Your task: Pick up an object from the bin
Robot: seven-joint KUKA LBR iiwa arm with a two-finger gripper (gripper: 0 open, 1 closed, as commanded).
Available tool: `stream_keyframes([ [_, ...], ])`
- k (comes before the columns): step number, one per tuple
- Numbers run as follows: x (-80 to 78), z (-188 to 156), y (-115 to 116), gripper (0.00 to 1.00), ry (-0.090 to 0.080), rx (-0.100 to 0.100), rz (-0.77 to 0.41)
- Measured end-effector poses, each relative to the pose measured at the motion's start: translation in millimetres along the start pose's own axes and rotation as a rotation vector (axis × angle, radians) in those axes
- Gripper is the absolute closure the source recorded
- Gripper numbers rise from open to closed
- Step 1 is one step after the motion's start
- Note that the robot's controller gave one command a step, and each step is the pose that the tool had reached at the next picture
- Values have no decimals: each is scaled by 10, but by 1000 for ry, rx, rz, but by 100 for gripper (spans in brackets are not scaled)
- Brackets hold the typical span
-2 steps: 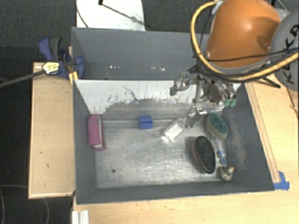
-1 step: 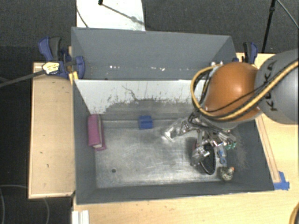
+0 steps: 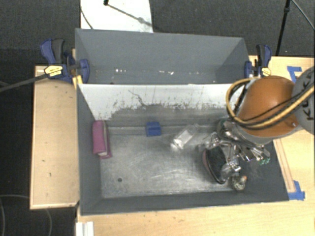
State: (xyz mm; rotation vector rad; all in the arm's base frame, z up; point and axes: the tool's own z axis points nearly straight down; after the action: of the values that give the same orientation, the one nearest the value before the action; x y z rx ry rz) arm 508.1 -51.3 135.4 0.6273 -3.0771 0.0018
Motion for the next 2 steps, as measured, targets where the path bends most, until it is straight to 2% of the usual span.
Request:
stream_keyframes([
  [1,-161,436,-252,0,-16,11,-629],
  [2,-168,424,-259,100,-17,12,-626],
])
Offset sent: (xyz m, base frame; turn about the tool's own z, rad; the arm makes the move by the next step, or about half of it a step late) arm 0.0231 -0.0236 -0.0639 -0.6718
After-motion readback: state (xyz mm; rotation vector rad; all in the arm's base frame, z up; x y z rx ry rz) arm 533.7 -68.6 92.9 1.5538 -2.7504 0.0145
